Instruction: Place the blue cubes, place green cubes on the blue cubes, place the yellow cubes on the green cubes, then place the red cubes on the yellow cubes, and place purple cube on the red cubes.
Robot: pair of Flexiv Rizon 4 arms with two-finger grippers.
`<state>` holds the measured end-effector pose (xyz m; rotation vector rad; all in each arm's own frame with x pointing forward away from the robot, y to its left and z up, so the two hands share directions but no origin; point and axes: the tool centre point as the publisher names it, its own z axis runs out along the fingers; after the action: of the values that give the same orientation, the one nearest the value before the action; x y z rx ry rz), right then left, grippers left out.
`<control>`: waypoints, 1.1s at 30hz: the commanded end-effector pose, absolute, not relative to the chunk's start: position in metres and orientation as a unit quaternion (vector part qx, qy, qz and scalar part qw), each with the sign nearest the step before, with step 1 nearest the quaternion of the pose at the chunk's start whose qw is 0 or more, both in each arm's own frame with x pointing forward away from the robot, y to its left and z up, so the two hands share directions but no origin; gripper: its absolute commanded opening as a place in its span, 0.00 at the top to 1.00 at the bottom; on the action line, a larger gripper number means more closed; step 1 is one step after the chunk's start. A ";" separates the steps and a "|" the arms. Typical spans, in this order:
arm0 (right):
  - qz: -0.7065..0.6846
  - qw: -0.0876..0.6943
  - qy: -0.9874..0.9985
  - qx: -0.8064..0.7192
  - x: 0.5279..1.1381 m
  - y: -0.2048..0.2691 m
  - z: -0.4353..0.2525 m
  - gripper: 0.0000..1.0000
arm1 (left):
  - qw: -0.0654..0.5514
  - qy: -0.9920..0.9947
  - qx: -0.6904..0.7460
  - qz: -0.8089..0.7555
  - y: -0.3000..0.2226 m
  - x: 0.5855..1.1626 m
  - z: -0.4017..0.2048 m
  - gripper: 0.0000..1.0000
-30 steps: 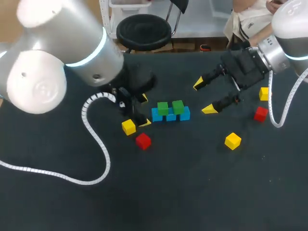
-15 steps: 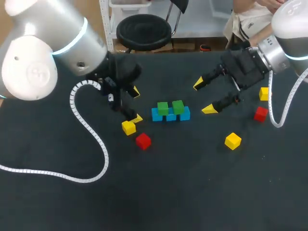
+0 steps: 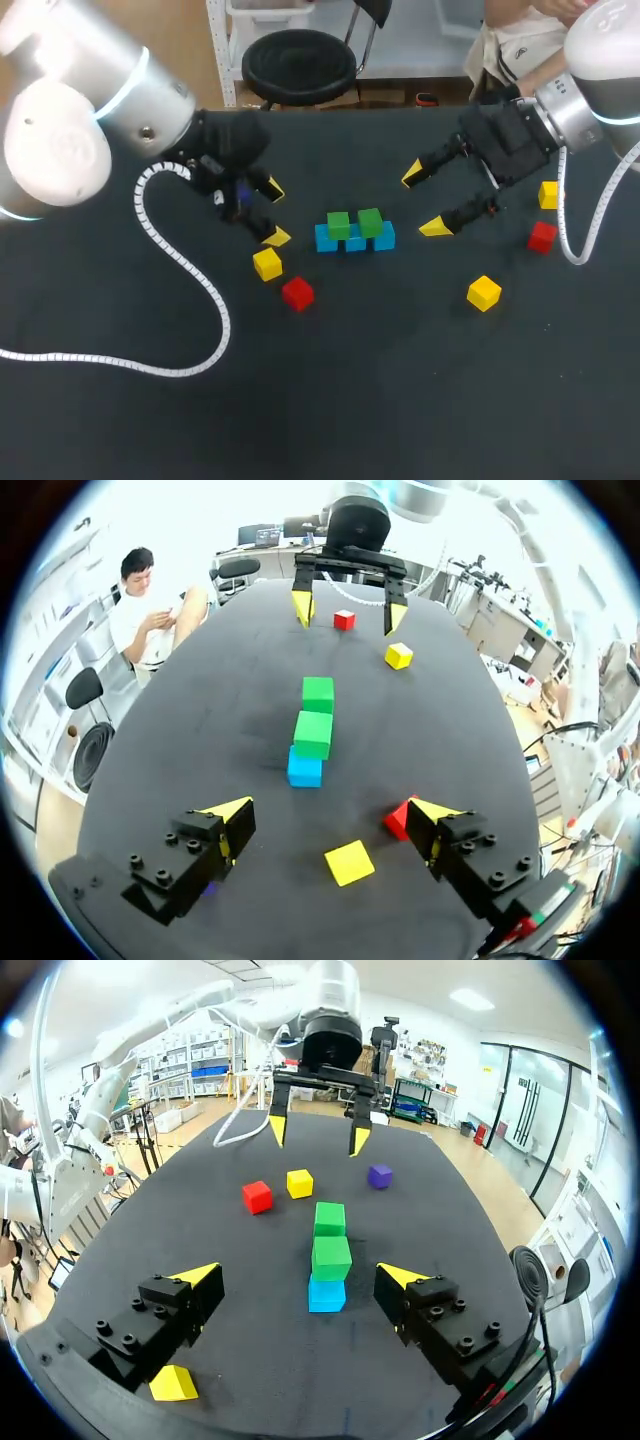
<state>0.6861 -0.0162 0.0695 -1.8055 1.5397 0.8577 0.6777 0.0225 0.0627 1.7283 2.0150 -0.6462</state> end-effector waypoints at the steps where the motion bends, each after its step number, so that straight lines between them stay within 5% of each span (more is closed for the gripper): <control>1: 0.324 0.305 0.581 -0.682 0.686 -0.016 0.069 0.00 | 0.200 0.720 0.622 -0.232 0.021 0.681 0.067 0.00; 33: 0.324 0.305 0.581 -0.682 0.686 -0.016 0.069 0.00 | 0.208 0.714 0.636 -0.207 0.019 0.674 0.085 0.00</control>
<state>0.6861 -0.0162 0.0695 -1.8055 1.5397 0.8577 0.6743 0.0182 0.0850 1.7703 1.9867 -0.5775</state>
